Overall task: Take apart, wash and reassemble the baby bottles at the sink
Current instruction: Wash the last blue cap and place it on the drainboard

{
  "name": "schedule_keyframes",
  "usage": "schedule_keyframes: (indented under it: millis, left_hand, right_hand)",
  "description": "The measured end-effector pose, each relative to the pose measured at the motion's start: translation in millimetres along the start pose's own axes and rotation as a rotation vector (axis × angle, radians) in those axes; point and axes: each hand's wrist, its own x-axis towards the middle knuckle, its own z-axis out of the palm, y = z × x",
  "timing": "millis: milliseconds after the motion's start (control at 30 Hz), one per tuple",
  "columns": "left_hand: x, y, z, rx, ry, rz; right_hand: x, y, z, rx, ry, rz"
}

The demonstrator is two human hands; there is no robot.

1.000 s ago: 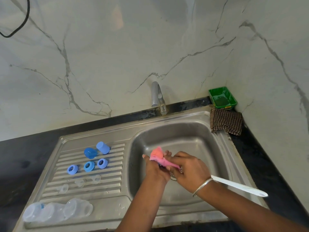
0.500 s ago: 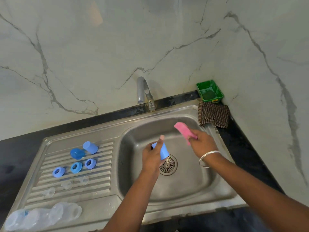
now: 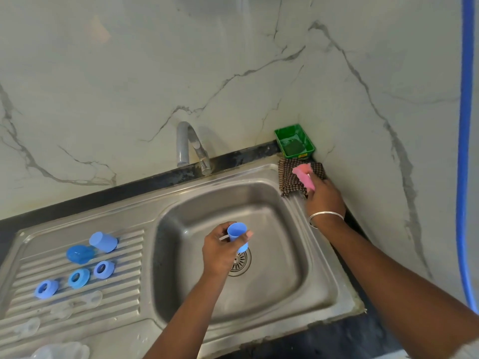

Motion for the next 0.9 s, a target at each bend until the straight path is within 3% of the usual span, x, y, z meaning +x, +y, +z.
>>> schedule_keyframes:
  millis: [333, 500, 600, 667, 800, 900]
  left_hand:
    - [20, -8, -11, -0.005, 0.032, -0.021]
    - [42, -4, -24, 0.03, 0.091, 0.002]
    - [58, 0, -31, 0.041, 0.145, 0.013]
    - [69, 4, -37, 0.058, 0.168, 0.048]
    - [91, 6, -48, 0.06, 0.147, 0.113]
    - [102, 9, -53, 0.009, 0.105, 0.125]
  right_hand:
    - [9, 20, 19, -0.132, 0.068, -0.052]
    - [4, -8, 19, -0.3, 0.127, -0.077]
    - [5, -40, 30, -0.117, 0.1, -0.285]
    - [5, -71, 43, 0.053, -0.011, -0.339]
    - [15, -142, 65, 0.417, -0.181, -0.243]
    - [30, -186, 74, 0.552, -0.292, -0.22]
